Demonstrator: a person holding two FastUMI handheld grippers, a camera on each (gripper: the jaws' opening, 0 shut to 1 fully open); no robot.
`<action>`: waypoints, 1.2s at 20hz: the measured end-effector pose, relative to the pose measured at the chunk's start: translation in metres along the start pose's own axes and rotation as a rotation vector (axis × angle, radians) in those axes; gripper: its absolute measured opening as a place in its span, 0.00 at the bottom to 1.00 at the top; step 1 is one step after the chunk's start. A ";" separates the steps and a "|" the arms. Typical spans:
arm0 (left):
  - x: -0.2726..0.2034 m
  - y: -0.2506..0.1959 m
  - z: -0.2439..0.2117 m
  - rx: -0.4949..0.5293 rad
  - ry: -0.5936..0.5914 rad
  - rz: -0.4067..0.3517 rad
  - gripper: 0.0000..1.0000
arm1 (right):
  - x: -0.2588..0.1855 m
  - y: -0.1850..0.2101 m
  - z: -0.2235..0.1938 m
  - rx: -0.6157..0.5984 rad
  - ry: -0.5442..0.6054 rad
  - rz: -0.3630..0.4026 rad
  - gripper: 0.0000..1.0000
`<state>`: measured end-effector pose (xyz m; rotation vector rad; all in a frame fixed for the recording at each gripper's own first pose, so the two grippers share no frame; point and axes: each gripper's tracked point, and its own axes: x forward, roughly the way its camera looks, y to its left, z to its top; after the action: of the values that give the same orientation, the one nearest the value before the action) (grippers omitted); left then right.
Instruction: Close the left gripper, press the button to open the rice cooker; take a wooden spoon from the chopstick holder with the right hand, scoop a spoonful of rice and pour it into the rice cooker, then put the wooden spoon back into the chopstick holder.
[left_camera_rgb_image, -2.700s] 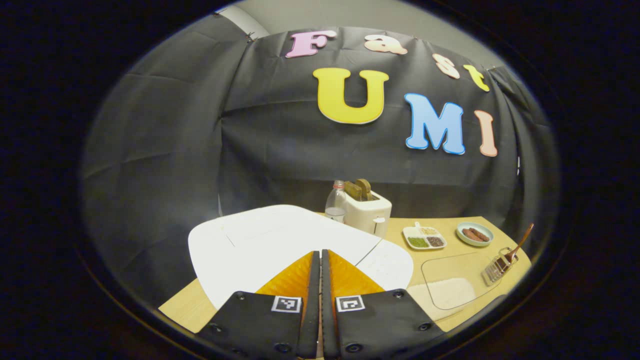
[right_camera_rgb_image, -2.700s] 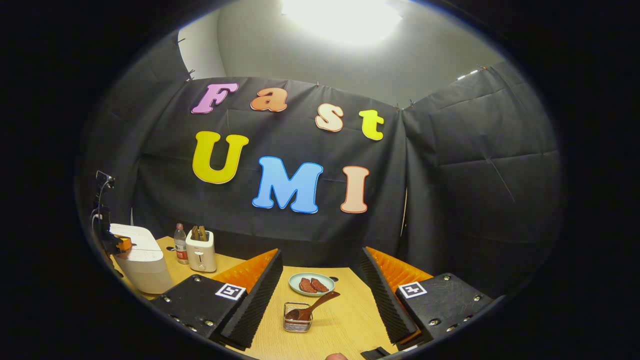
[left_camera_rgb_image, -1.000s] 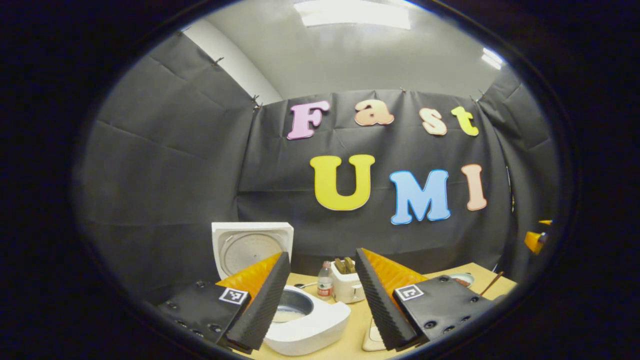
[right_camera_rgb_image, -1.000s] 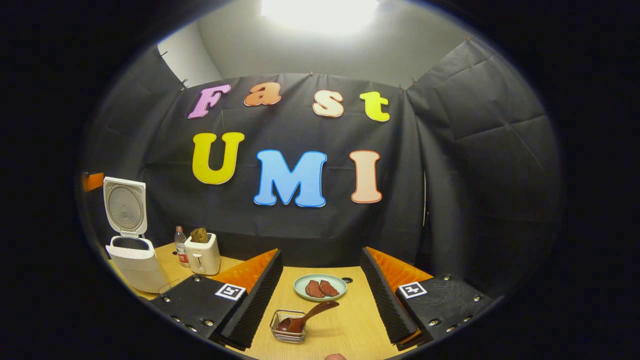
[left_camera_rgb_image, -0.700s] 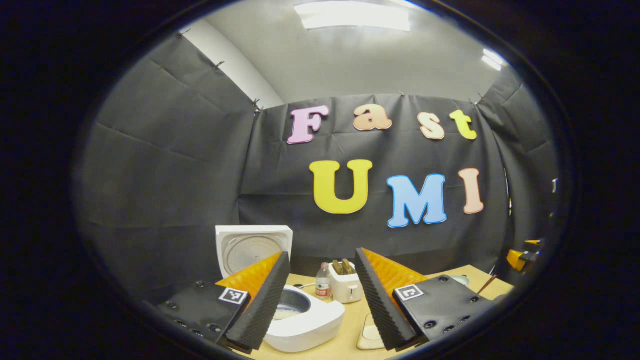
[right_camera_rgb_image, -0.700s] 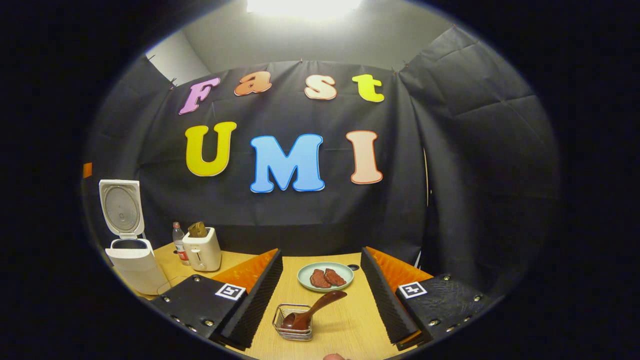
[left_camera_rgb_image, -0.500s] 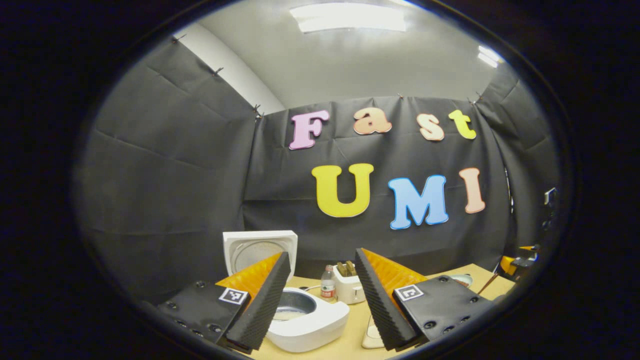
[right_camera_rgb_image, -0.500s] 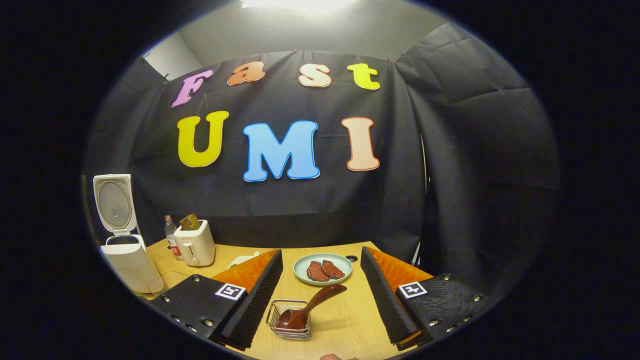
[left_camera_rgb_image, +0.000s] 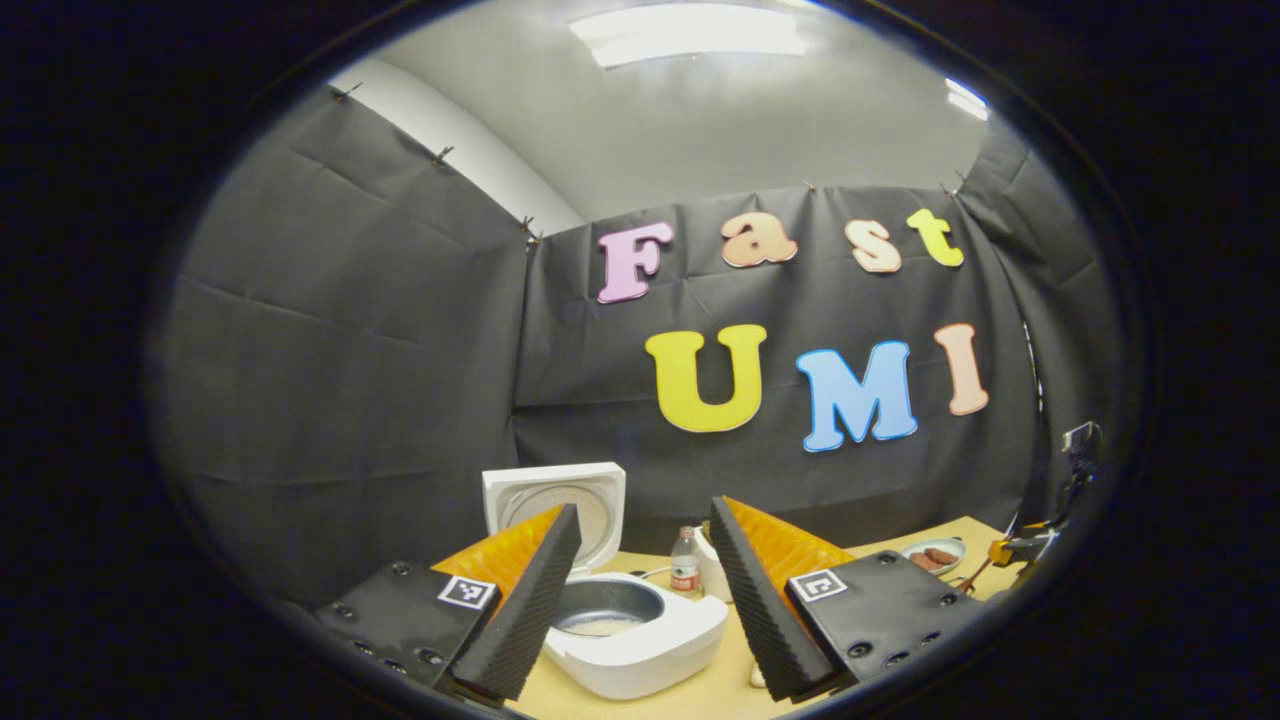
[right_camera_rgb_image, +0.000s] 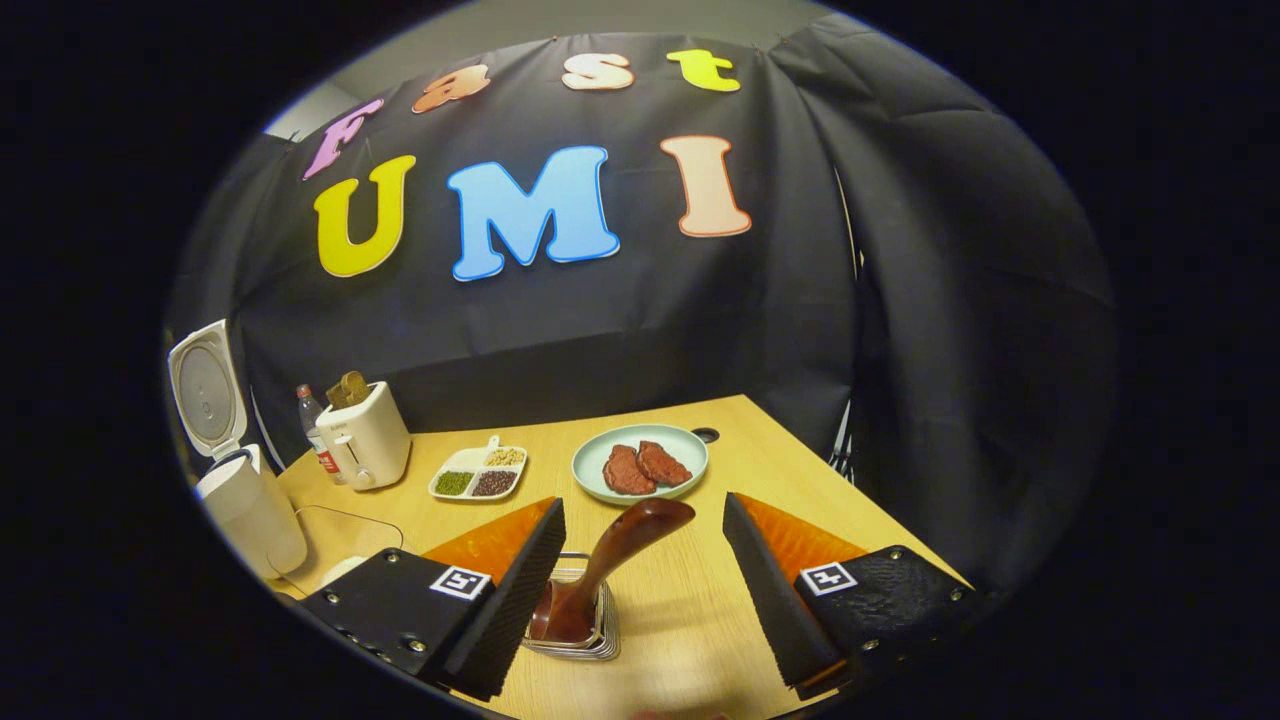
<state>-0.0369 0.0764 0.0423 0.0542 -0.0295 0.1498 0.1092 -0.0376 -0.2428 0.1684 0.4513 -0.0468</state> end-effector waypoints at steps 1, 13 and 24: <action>-0.001 0.003 -0.001 0.003 0.001 0.008 0.91 | 0.004 0.000 -0.004 0.019 0.019 0.002 0.97; -0.002 0.013 -0.006 0.012 0.001 0.040 0.89 | 0.028 0.027 -0.043 0.176 0.178 0.094 0.50; 0.008 0.021 -0.013 0.004 -0.001 0.003 0.91 | 0.000 0.048 -0.007 0.123 0.135 0.136 0.13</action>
<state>-0.0321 0.0989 0.0304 0.0579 -0.0307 0.1526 0.1104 0.0107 -0.2419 0.3246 0.5712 0.0706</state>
